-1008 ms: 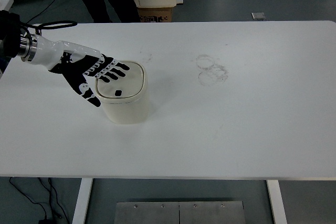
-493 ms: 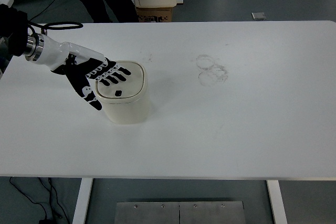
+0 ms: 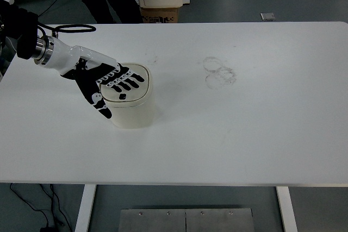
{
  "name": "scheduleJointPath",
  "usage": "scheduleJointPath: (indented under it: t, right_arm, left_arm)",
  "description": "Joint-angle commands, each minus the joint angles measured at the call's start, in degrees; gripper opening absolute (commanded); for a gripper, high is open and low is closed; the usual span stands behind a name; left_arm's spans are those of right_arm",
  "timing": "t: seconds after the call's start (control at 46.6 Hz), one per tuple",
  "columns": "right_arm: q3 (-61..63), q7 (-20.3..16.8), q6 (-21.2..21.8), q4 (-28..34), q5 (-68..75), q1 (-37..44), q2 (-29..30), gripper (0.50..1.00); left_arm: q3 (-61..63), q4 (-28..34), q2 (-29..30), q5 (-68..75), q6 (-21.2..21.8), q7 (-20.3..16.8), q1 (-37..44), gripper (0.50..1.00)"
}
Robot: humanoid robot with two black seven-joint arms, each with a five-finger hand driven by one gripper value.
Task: Open trash can
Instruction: 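Press down on the lid button with the left hand fingers, then lift the left hand away as the lid pops open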
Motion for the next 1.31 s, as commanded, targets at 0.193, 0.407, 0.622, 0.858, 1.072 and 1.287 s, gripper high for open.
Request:
scheduleJointPath:
  t: [0.193, 0.407, 0.622, 0.858, 1.072, 1.287]
  right_arm:
    - [0.0, 0.0, 0.01, -0.02, 0.0, 0.0, 0.0, 0.991]
    - [0.0, 0.0, 0.01, -0.02, 0.0, 0.0, 0.0, 0.991]
    - [0.0, 0.0, 0.09, -0.02, 0.0, 0.0, 0.0, 0.991]
    - [0.0, 0.0, 0.01, -0.02, 0.0, 0.0, 0.0, 0.991]
    - [0.0, 0.0, 0.01, -0.02, 0.0, 0.0, 0.0, 0.991]
    - [0.0, 0.0, 0.01, -0.02, 0.0, 0.0, 0.0, 0.991]
  left_arm:
    - [0.02, 0.0, -0.14, 0.07, 0.0, 0.0, 0.66, 1.0]
    - [0.11, 0.0, -0.14, 0.07, 0.0, 0.0, 0.84, 1.0]
    - [-0.15, 0.35, 0.13, -0.1, 0.0, 0.0, 0.22, 1.0]
    - [-0.68, 3.25, 1.0, -3.79, 0.0, -0.09, -0.83, 1.0]
    - [-0.77, 9.4, 1.27, -12.05, 0.0, -0.09, -0.75, 1.0]
    - [-2.79, 15.46, 3.81, -18.64, 0.0, -0.27, 0.13, 1.0]
